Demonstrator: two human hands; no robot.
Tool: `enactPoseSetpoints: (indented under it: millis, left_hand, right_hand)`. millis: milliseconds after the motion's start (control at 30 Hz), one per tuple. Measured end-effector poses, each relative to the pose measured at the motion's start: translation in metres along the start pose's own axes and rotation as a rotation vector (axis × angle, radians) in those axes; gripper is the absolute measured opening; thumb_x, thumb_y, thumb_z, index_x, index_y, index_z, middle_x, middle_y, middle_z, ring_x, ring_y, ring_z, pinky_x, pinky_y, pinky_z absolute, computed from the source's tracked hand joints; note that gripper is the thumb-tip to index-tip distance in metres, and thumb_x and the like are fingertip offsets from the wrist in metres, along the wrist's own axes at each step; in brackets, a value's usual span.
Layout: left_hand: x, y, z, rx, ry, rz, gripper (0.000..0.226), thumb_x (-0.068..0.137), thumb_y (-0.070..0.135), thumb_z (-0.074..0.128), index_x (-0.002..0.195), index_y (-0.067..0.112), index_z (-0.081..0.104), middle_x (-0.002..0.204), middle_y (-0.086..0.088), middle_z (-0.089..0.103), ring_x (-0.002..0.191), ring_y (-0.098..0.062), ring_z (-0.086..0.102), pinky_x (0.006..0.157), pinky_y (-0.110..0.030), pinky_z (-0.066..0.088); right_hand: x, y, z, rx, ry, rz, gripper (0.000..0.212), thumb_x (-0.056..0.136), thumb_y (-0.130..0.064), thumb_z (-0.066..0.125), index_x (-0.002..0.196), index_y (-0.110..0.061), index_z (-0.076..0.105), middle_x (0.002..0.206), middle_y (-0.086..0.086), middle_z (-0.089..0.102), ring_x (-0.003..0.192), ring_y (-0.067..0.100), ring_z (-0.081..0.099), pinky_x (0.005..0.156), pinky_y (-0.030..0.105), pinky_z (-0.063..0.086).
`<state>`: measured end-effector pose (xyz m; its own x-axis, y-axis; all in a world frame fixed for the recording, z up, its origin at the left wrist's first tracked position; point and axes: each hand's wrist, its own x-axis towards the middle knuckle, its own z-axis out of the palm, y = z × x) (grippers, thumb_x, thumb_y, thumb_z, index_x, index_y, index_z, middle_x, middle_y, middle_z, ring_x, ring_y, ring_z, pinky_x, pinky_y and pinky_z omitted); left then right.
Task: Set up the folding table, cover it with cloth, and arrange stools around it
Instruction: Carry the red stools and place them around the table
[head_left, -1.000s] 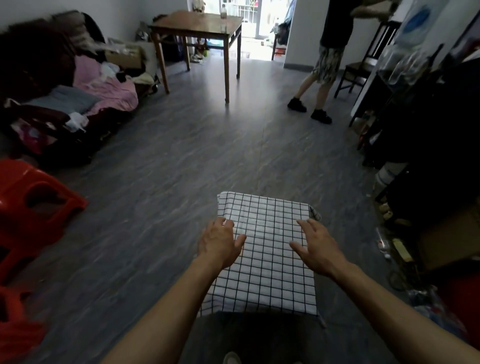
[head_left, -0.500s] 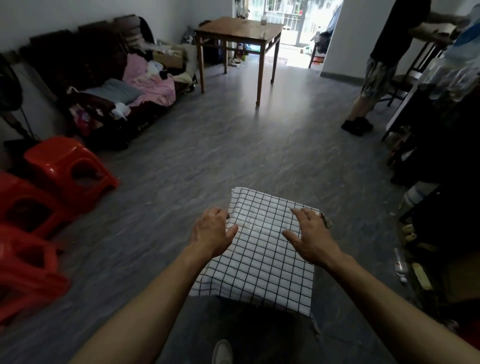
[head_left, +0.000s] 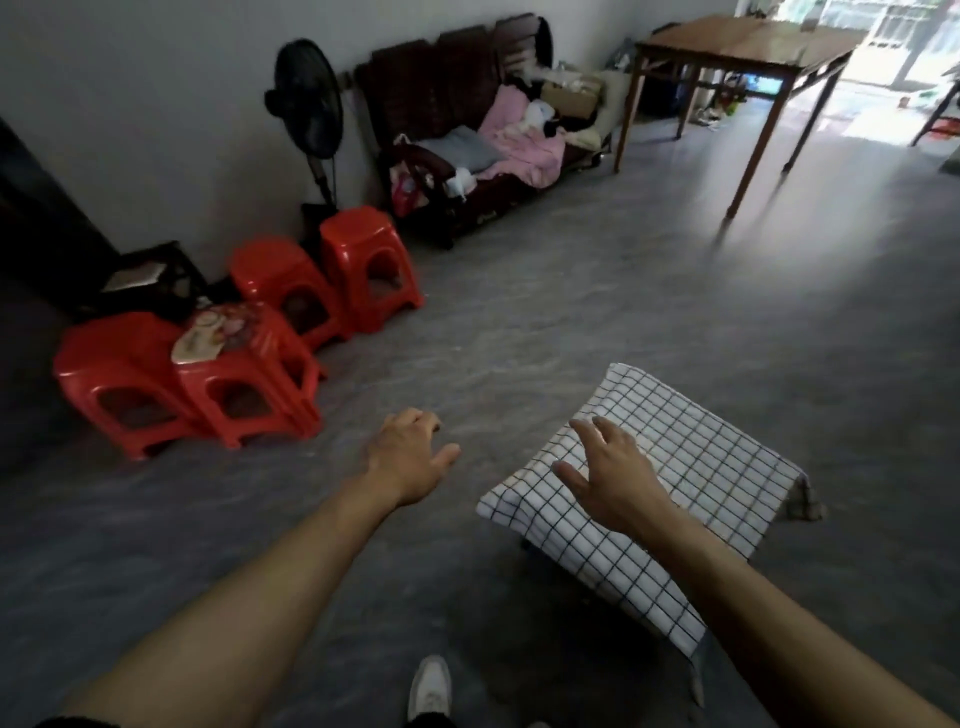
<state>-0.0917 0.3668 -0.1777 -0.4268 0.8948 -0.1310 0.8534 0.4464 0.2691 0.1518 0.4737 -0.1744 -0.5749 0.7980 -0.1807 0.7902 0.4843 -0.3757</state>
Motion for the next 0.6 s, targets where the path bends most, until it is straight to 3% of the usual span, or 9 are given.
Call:
enactPoseSetpoints:
  millis: [167,433,600]
  left_hand:
    - [-0.035,-0.071,-0.014,-0.090,0.110,-0.075,0.047,0.087,0.049,0.061,0.118,0.014,0.063,0.124,-0.007,0.060,0.115,-0.029,0.055,0.099,-0.041,0.045]
    - [-0.063,-0.198,-0.040,-0.152,0.188,-0.221,0.047,0.090,0.048,0.060,0.126,0.018,0.059,0.132,-0.003,0.055,0.123,-0.024,0.050,0.101,-0.038,0.043]
    - [-0.077,-0.301,-0.066,-0.255,0.298,-0.269,0.042,0.088,0.042,0.065,0.121,0.016,0.061,0.125,-0.003,0.057,0.118,-0.026,0.054,0.098,-0.040,0.046]
  right_hand:
    - [0.017,-0.053,0.005,-0.038,-0.071,-0.112,0.072,0.096,-0.056,0.046,0.154,-0.024,0.020,0.161,0.008,0.020,0.146,0.028,0.022,0.116,0.049,0.028]
    - [0.058,-0.191,0.035,-0.106,-0.087,-0.259,0.072,0.096,-0.055,0.048,0.154,-0.022,0.021,0.160,0.011,0.022,0.146,0.029,0.023,0.116,0.049,0.030]
    - [0.077,-0.288,0.073,-0.143,-0.123,-0.306,0.073,0.096,-0.055,0.048,0.154,-0.020,0.021,0.160,0.011,0.022,0.146,0.029,0.022,0.115,0.050,0.031]
